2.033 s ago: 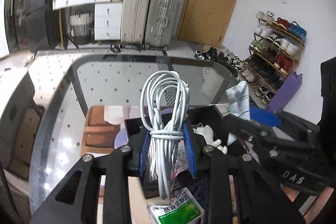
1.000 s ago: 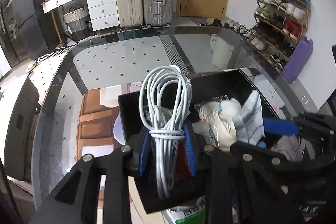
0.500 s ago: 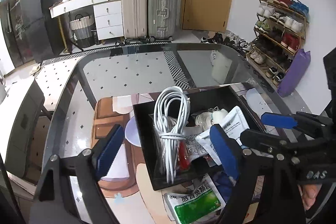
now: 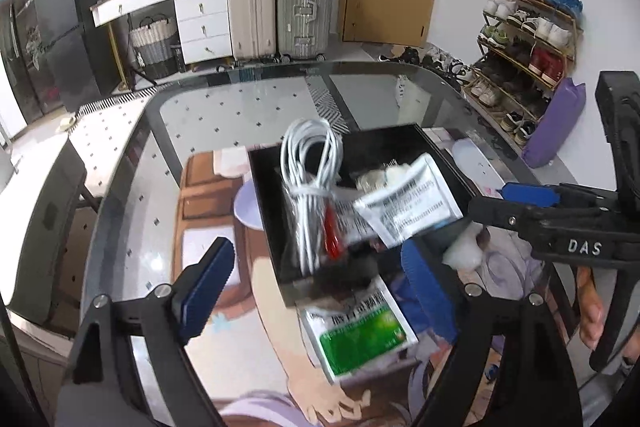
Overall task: Organize soft objects
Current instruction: 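Open both tools to release the items and withdraw from the box, then grasp the green-printed medicine packet with the left tool while the right tool grasps the white foam piece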
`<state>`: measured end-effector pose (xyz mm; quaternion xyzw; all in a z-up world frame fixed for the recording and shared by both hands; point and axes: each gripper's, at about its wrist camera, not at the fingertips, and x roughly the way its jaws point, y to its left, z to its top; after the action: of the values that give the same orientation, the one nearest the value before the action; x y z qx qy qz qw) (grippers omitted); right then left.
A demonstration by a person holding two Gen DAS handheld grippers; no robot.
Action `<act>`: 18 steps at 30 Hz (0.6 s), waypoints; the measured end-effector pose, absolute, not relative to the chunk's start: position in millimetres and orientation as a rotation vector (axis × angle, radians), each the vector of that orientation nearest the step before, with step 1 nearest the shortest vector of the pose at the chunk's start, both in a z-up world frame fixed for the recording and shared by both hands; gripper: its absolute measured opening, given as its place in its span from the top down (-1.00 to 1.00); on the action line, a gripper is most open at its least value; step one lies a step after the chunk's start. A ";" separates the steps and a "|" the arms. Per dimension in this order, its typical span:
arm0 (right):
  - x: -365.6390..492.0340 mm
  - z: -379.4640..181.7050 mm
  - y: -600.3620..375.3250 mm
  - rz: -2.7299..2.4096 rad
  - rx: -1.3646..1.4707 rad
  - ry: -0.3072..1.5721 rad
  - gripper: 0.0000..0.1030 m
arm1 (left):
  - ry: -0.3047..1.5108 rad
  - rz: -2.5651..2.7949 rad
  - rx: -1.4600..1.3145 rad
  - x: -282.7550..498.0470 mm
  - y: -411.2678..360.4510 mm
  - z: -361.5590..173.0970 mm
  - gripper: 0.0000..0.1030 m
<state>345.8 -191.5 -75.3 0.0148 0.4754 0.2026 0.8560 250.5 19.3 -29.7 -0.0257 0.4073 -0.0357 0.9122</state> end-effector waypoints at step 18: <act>351.2 -136.2 -184.3 0.402 0.026 1.129 -0.38 | 0.978 -0.023 -0.021 248.7 -5.7 -81.3 -0.74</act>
<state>351.2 -184.3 -136.2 0.0124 0.5312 0.1893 0.8257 248.7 -5.7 -81.3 -0.0101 0.4699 -0.0112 0.8826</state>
